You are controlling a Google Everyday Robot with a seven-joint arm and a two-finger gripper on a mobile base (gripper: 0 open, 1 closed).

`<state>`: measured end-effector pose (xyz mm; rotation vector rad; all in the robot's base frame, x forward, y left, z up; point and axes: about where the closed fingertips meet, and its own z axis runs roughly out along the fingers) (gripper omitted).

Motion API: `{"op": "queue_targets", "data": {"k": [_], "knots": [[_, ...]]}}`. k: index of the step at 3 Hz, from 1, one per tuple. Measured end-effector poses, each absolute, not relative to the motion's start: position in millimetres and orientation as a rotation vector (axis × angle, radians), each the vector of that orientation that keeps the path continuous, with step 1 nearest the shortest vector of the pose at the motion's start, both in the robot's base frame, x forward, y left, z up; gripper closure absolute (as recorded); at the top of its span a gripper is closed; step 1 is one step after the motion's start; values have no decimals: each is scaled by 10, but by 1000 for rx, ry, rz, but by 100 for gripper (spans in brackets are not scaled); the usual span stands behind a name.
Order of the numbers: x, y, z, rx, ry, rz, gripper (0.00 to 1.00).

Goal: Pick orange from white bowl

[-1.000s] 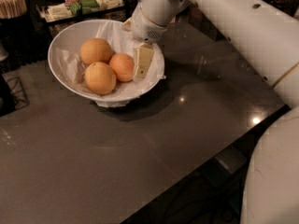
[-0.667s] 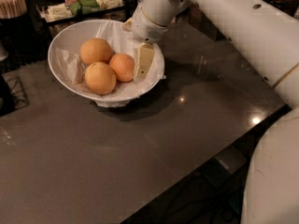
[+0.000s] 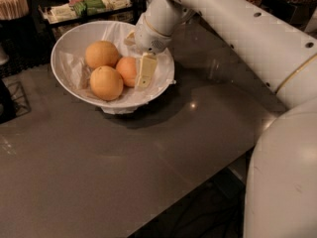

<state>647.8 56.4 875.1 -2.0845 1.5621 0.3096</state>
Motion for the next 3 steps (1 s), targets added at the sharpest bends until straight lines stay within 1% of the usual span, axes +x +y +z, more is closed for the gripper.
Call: {"op": "queue_targets", "data": {"k": [1,2,3], "knots": [[6478,564,8751,-2084,1562,310,9],[6484,542,8727,-2075,1567,311,15],[6474,530,8676,-2067,1569,318,25]]}}
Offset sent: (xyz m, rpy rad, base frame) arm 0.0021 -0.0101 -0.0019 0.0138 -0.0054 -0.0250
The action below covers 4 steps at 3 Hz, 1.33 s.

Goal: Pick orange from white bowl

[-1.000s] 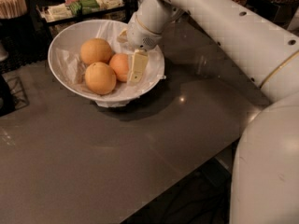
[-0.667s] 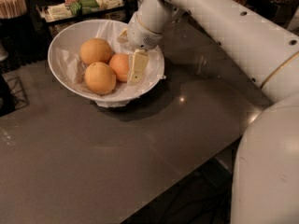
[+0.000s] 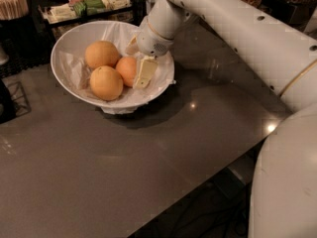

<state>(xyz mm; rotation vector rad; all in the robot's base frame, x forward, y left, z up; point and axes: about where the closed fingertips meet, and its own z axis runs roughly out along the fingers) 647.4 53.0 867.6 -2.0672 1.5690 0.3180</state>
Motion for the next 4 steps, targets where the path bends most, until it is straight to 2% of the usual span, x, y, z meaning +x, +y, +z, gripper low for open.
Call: {"op": "queue_targets", "data": {"k": [4], "knots": [[6515,605,8405,-2093,1584,388,25]]}}
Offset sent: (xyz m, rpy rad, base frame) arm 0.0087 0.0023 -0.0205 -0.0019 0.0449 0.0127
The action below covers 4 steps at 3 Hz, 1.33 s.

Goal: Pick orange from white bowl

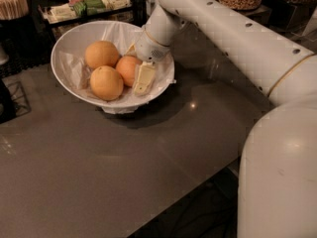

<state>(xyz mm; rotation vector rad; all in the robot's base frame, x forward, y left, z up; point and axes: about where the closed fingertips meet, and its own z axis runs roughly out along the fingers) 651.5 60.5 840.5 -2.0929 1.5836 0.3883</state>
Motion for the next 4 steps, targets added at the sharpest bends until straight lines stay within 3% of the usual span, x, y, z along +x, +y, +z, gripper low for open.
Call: {"op": "queue_targets", "data": {"k": [1,4], "knots": [[6508,672,8310,-2109,1580,426,25],[6508,674,8348,-2110,1579,428,91]]}}
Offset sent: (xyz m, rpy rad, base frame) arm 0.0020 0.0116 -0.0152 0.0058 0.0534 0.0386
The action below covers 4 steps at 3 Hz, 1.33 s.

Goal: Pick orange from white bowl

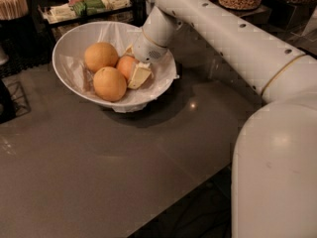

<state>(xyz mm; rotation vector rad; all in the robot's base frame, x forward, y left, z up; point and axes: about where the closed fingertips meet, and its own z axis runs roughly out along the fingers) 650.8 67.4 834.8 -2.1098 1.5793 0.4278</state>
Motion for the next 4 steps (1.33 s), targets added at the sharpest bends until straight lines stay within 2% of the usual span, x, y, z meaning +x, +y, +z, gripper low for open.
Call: {"op": "queue_targets", "data": {"k": [1,3,4], "knots": [[6508,674,8352,-2110,1579,428,100],[6542,665,8364,-2100,1587,466,100],[6510,647,8419,-2045,1565,565,100]]}}
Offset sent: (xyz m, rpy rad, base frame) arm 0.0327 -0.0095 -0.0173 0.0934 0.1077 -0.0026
